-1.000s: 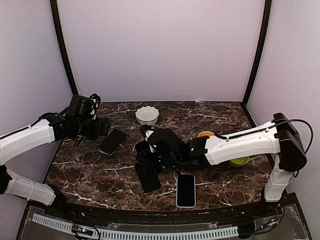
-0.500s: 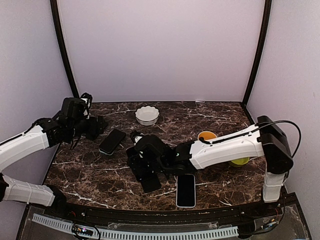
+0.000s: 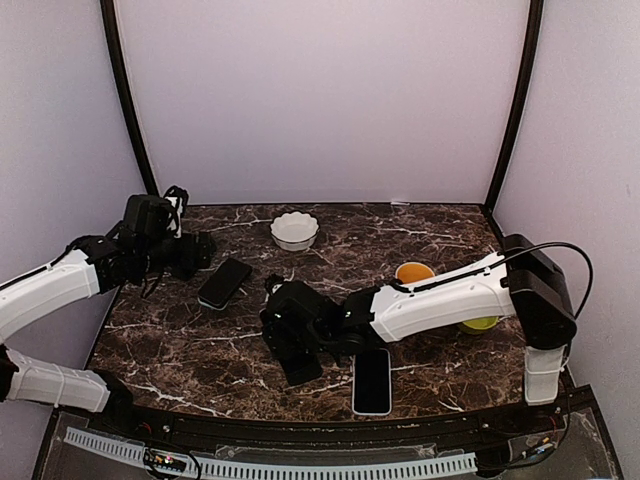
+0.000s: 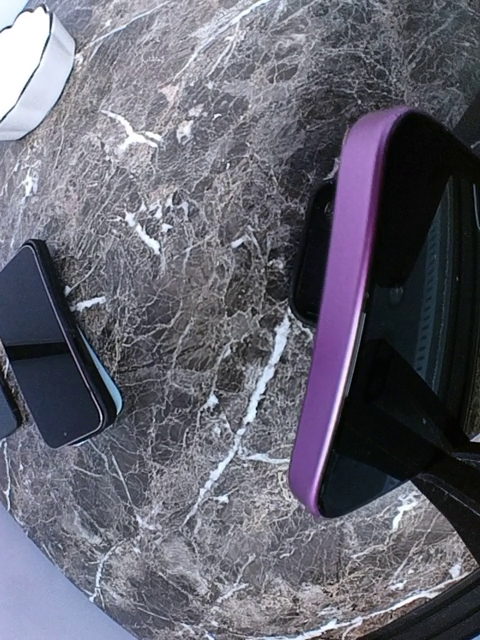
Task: Put the phone into the phone case
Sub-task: Install the phone into the phone case.
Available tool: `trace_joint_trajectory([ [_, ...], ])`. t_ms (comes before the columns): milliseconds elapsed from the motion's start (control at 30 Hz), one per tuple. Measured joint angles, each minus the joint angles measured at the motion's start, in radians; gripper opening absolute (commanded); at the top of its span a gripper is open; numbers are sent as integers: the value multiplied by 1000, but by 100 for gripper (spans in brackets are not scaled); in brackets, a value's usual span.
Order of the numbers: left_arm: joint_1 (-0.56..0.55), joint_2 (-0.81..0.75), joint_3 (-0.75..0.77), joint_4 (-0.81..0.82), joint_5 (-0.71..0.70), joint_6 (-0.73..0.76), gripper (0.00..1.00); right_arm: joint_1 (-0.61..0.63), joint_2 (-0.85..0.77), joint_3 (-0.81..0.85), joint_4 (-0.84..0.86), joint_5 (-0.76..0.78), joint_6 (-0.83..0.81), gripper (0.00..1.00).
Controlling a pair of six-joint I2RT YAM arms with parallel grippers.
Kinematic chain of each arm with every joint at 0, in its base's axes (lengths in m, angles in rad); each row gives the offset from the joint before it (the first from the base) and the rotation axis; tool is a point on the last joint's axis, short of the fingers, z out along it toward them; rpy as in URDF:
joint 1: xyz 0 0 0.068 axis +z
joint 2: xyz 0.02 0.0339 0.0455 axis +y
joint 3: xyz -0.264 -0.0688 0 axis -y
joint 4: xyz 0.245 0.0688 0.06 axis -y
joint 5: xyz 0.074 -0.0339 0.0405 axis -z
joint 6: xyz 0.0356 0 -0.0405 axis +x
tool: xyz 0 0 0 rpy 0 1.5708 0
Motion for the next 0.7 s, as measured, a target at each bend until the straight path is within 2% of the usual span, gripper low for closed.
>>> trace_joint_trajectory([
  [700, 6, 2, 0, 1, 14, 0, 99, 1, 28, 7, -40, -1, 47, 0],
])
